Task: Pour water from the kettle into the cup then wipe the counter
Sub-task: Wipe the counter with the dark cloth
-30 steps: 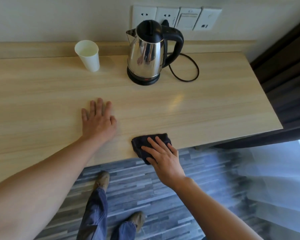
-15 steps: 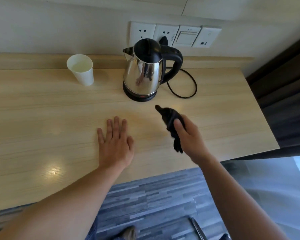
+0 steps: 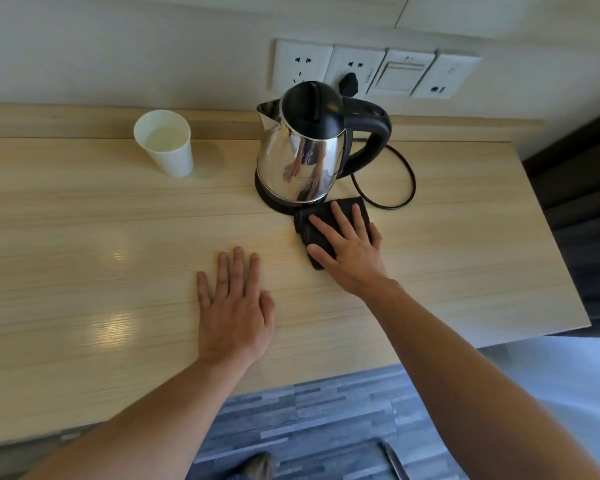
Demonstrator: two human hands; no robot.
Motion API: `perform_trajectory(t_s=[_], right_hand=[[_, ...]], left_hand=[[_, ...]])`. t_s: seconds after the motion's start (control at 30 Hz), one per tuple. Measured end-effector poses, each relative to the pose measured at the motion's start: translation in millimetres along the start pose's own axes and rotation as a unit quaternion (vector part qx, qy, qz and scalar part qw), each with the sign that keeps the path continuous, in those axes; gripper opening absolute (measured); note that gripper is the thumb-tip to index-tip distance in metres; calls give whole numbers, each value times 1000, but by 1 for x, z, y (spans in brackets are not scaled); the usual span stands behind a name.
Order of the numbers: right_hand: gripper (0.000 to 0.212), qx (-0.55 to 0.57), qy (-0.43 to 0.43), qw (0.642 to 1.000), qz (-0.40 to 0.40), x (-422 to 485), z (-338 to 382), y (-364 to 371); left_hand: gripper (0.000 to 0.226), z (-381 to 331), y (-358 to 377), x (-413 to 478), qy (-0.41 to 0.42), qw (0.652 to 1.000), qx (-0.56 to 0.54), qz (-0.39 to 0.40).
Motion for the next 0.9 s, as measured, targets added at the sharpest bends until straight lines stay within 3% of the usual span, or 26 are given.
perform_trajectory(t_s=[0.3, 0.9], right_hand=[[59, 7, 21, 1000, -7, -33, -6, 9], [52, 62, 28, 997, -47, -198, 3, 23]], left_hand=[[69, 1, 0, 0, -8, 1000, 24, 0], [68, 0, -4, -3, -5, 1000, 19, -12]])
Point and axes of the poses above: each hand's wrist, its own x-axis towards the middle knuckle, its own y-axis out of the palm, z = x × y, the point moved 10 cm from there along x, towards the middle knuckle, and after that the axes turned 13 degrees about -z, right-handed, at the moved point
